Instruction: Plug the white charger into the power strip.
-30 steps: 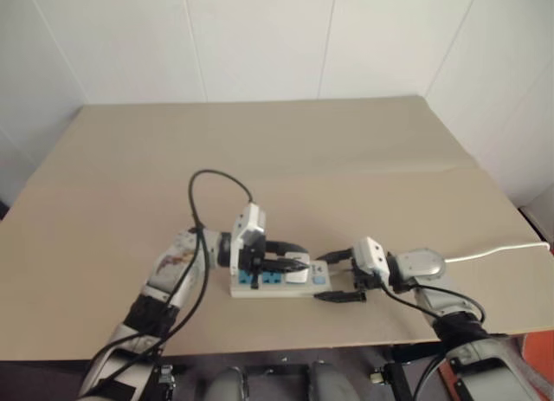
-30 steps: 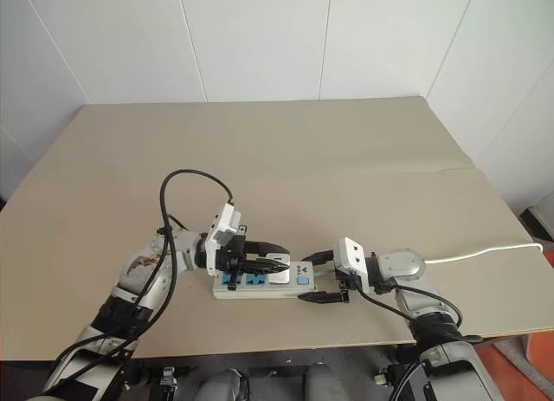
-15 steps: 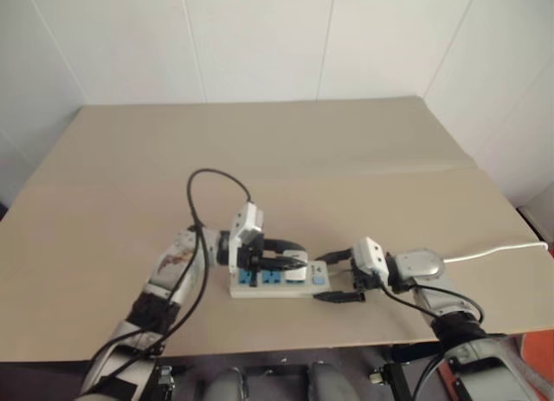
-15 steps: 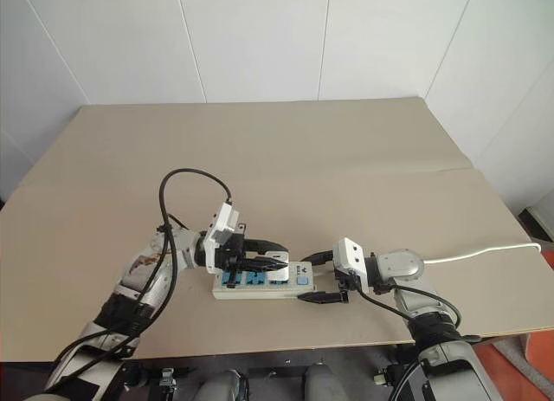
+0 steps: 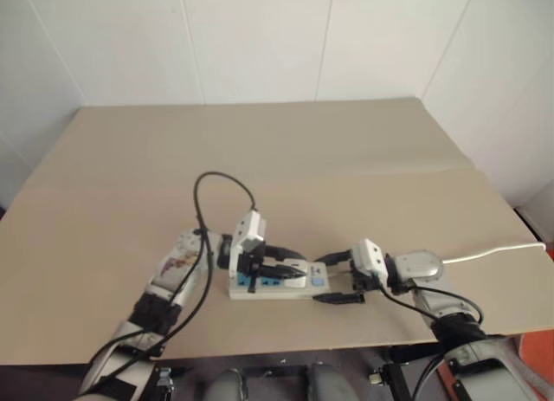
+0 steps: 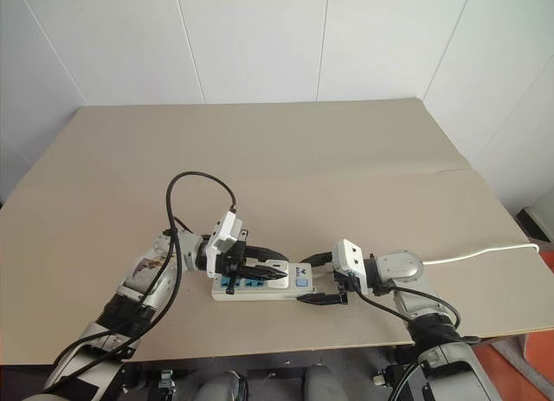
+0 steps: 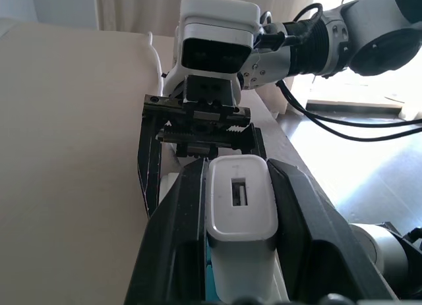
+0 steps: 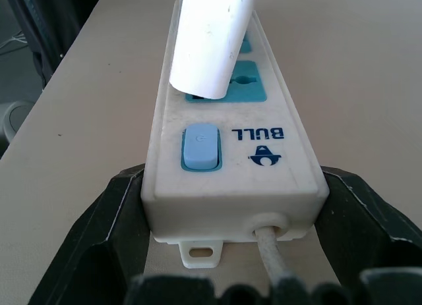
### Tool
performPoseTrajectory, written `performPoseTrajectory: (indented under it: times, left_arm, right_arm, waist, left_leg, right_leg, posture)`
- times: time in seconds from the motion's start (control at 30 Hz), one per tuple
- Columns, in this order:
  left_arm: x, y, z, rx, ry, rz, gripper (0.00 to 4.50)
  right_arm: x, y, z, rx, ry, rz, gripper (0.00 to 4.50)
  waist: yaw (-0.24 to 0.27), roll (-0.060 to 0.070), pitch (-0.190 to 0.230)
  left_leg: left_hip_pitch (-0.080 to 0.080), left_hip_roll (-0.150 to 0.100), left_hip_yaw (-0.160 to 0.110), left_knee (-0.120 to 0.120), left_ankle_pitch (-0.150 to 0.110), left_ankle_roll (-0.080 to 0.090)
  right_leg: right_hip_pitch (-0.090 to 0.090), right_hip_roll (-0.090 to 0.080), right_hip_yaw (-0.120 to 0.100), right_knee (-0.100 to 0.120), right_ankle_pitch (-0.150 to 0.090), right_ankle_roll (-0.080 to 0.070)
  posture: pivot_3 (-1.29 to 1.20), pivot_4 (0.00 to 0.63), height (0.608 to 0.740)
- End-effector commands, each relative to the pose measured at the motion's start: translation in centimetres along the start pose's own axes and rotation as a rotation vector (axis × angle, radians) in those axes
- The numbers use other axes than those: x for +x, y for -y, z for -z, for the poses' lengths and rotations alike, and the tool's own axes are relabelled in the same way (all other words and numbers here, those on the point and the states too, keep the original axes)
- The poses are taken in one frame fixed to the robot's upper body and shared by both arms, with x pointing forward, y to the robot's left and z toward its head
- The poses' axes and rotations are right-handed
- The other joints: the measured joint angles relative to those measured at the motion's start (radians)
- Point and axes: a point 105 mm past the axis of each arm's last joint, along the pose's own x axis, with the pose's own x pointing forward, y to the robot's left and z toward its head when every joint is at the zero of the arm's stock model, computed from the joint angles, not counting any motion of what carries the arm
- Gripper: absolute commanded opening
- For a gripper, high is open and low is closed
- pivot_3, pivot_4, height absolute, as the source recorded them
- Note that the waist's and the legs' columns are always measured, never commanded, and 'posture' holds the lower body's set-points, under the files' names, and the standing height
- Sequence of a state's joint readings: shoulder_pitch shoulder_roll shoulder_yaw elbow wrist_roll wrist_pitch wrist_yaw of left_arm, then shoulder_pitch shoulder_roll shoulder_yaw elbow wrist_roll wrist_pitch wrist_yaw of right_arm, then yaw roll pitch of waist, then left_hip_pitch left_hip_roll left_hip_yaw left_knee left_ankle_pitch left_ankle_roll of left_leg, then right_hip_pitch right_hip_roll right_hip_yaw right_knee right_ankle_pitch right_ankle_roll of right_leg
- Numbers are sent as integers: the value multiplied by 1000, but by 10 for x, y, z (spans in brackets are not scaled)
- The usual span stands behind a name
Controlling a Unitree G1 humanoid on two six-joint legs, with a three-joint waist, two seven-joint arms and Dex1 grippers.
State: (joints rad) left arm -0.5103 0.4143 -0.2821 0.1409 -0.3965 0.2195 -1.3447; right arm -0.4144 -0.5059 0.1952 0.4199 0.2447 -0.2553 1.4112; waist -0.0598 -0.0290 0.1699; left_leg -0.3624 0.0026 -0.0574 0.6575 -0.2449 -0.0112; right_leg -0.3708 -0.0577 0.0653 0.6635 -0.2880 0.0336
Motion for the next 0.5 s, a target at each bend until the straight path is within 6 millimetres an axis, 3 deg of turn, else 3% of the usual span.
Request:
performPoseTrajectory:
  times: [0.03,0.5]
  left_arm:
    - [-5,4,20,-48,-58,-19,1055]
    - [-8,11,33,38,-55,-56,1055]
  right_arm:
    - [4,-7,10,21,-43,-27,3414]
    - [3,-7,11,22,-47,-30,3414]
  waist:
    - [-1,0,0]
    - [-1,0,0]
  left_leg:
    - [0,0,0,0,0,0]
    - [1,0,-1,0,0,0]
  right_leg:
    - [0,0,0,0,0,0]
    - [1,0,1,0,0,0]
  posture:
    - [0,150,740]
    - [0,150,740]
